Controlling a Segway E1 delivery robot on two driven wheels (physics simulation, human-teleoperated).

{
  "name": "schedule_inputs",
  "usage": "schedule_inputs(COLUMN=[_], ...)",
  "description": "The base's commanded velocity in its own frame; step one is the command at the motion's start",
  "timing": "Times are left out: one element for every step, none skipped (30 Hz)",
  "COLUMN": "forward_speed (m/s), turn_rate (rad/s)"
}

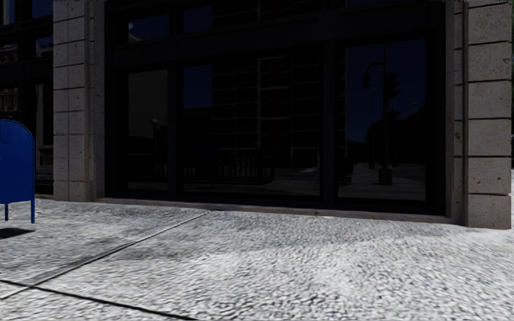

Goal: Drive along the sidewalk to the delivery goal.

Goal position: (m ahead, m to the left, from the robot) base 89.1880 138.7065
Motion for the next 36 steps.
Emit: schedule_inputs(forward_speed=[1.29, 1.27, 1.23, 1.18, 1.15, 1.15, 1.14, 1.13, 1.12, 1.12, 1.11, 1.11, 1.11, 1.11, 1.11, 1.11, 1.11, 1.11, 1.11, 1.11, 1.11, 1.11, 1.11, 1.11, 1.11, 1.11, 1.11, 1.11, 1.11, 1.11, 1.11, 1.11, 1.11, 1.11, 1.11, 1.11], turn_rate=[0.33, 0.35, 0.35, 0.36, 0.36, 0.36, 0.36, 0.37, 0.38, 0.38, 0.38, 0.38, 0.38, 0.38, 0.38, 0.38, 0.38, 0.38, 0.4, 0.4, 0.4, 0.4, 0.4, 0.4, 0.4, 0.4, 0.4, 0.4, 0.4, 0.4, 0.4, 0.4, 0.4, 0.4, 0.4, 0.4])
